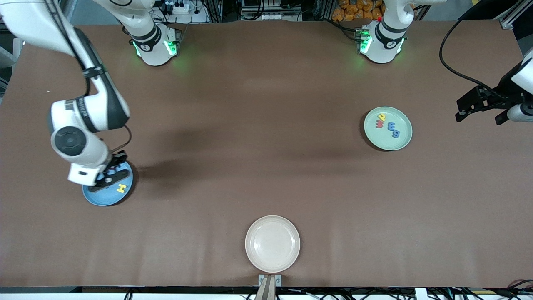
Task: Sort uppercase to blue plate, lowercase to green plate
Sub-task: 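Release the pink Q onto the blue plate and open the right gripper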
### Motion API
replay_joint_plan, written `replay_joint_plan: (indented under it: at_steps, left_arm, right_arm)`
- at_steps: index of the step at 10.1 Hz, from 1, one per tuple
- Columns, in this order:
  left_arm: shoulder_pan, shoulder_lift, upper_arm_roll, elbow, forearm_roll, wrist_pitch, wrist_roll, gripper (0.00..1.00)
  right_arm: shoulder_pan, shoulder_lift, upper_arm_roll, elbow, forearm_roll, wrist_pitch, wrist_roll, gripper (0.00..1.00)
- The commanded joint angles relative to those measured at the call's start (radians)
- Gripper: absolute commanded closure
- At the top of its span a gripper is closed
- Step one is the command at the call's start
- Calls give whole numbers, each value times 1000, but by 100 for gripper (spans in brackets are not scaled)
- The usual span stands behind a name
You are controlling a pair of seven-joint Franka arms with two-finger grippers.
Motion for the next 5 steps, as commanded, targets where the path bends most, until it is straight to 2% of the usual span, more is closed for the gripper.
replay_joint_plan:
  at_steps: [1, 2, 3, 4, 5]
  left_arm:
    - [0, -3, -36, 7, 25, -18, -8, 0]
    - [41, -2, -79, 6, 25, -18, -12, 0]
    - [90, -2, -140, 6, 25, -20, -15, 0]
    - [106, -3, -146, 7, 23, -20, -9, 0]
    - [107, -5, -145, 9, 23, -20, -8, 0]
  right_arm:
    - [-38, 68, -28, 15, -27, 87, 23, 100]
    - [-68, 94, -29, 29, -26, 110, 23, 92]
    - [-85, 112, -29, 52, -15, 113, 26, 26]
    - [-85, 111, -45, 60, -15, 112, 26, 0]
    - [-79, 103, -48, 60, -13, 110, 27, 0]
